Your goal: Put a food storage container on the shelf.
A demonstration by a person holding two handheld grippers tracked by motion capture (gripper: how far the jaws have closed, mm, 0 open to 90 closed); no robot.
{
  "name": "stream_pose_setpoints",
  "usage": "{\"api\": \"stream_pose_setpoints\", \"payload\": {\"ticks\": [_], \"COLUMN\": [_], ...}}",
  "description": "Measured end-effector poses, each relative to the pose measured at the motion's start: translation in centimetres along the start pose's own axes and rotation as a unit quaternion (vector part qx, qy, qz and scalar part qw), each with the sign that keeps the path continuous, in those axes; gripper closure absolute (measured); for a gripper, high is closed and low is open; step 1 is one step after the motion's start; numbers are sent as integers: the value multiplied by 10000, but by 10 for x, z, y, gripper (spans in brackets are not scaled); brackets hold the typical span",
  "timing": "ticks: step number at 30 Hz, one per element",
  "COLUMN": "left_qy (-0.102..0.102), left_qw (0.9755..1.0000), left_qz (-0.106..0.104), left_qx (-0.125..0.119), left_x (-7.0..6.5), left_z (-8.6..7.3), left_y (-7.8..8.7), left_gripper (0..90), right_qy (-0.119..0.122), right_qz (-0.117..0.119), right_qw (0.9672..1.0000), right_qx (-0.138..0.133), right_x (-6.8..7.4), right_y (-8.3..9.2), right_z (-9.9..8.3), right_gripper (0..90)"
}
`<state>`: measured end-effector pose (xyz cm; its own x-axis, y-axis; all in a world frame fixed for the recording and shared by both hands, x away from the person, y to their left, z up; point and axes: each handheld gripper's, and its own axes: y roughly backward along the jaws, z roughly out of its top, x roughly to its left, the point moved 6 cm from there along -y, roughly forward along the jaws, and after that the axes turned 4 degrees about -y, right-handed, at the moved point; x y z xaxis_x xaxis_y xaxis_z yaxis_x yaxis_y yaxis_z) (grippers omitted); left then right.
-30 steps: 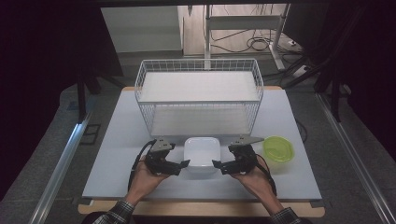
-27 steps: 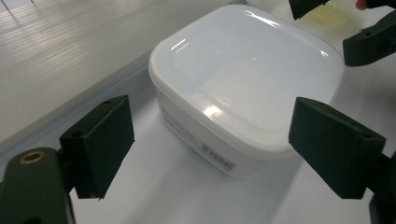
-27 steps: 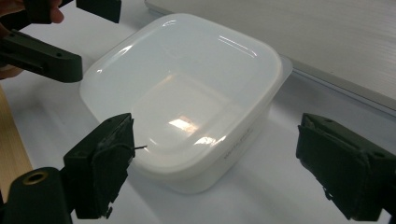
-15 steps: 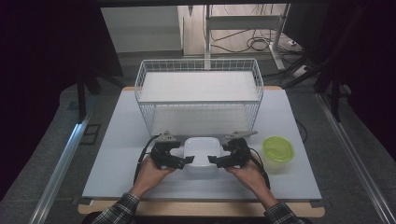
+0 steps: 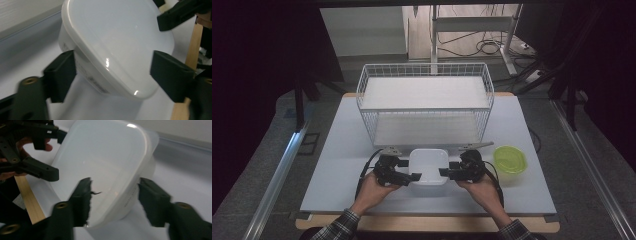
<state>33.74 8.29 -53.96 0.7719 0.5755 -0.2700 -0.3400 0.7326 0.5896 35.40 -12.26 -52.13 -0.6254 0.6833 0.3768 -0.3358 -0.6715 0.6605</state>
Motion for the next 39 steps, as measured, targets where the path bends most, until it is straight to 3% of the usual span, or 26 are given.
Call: {"api": "stream_pose_setpoints", "payload": {"ticks": [1, 2, 4, 7, 12, 13, 20, 23, 30, 39], "left_qy": [-30, 43, 220, 406, 475, 492, 507, 501, 401, 259], "left_qw": [10000, 9998, 9995, 9987, 9974, 9971, 9961, 9958, 9945, 9933], "left_qz": [36, 185, 163, 196, 395, 432, 584, 602, 658, 725], "left_qx": [-15, -113, -150, -225, -358, -400, -435, -465, -709, -860], "left_x": [0, -2, -2, -2, -2, 0, 0, -1, -8, -11], "left_z": [0, 0, -2, -3, -1, -2, -3, -2, 10, 25], "left_y": [2, 8, 13, 17, 21, 21, 21, 21, 32, 46], "left_gripper": [406, 464, 559, 632, 723, 779, 781, 781, 782, 783], "right_qy": [-52, -77, -204, -223, -372, -284, -33, -27, 131, 322], "right_qz": [-91, -93, -95, -120, -21, -83, -324, -325, -244, -210], "right_qw": [9999, 9999, 9997, 9996, 9990, 9992, 9985, 9983, 9953, 9922], "right_qx": [-36, -44, -49, -101, -227, -252, -437, -478, -928, -1183], "right_x": [1, 2, 3, 5, 4, 3, 7, 7, 13, 20], "right_y": [5, 7, 9, 11, 14, 13, 11, 11, 25, 37], "right_z": [-1, -2, -4, -5, -5, -6, -4, -4, 8, 23], "right_gripper": [568, 597, 633, 674, 773, 789, 788, 787, 786, 787]}}
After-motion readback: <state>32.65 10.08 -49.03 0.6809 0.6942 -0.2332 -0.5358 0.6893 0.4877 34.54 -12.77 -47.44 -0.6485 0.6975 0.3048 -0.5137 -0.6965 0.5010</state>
